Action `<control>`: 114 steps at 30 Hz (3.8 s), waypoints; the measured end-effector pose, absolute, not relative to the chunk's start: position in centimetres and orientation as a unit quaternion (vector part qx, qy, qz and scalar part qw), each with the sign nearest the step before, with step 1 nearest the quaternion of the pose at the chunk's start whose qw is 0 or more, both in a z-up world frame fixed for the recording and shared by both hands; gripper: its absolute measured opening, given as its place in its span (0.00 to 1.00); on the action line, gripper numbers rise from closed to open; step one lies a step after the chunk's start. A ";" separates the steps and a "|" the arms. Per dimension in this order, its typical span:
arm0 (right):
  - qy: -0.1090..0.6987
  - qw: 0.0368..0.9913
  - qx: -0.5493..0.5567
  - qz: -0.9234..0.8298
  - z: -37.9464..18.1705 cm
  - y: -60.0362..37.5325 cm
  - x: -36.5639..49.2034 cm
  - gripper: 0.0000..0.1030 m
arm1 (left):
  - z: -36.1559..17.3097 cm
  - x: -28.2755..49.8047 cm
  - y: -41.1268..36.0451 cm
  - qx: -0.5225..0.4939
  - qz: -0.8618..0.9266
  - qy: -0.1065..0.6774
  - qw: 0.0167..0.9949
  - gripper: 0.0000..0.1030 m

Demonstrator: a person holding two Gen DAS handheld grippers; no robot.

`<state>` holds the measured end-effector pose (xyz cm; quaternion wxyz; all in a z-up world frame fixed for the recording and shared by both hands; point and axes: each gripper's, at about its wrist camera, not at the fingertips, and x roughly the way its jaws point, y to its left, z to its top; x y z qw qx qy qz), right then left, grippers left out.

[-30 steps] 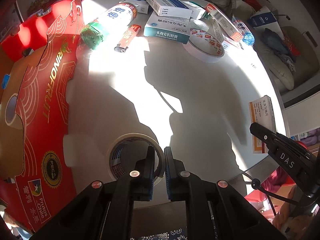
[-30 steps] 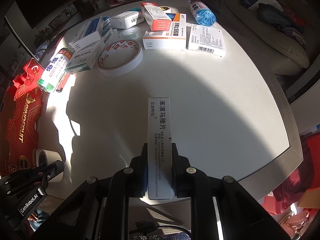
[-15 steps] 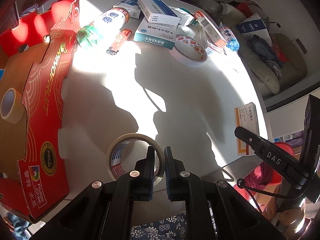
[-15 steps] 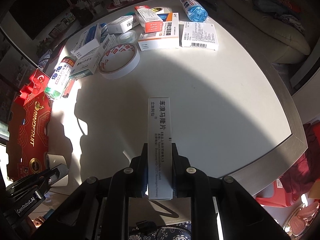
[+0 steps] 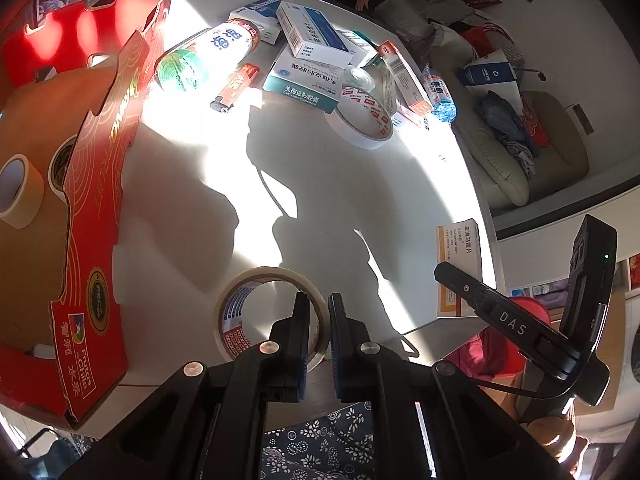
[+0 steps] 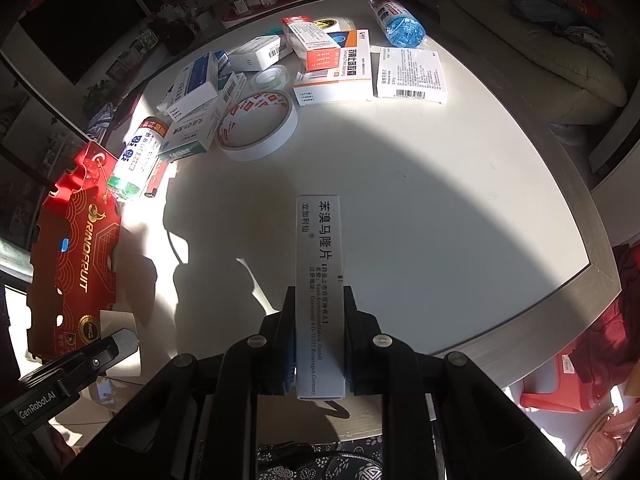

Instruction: Organize objects

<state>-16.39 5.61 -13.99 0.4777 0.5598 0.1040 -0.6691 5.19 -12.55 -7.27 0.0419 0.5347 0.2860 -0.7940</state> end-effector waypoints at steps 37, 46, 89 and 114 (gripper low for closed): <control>0.210 0.680 0.424 -0.560 -0.1 -9.6 6.5 0.28 | 0.1 16.5 -29.7 0.406 -0.812 0.323 0.268 0.66; 0.163 0.673 0.439 -0.573 -0.9 -7.6 2.6 0.45 | 1.0 16.5 -29.2 0.383 -0.825 0.326 0.256 0.77; 0.011 0.479 0.520 -0.707 -15.8 11.6 -21.3 0.55 | -7.1 8.9 -1.1 0.520 -0.845 0.105 -0.066 0.80; -0.017 0.477 0.520 -0.709 -9.0 1.4 -26.2 0.57 | -7.8 11.1 -3.2 0.500 -0.854 0.133 -0.056 0.80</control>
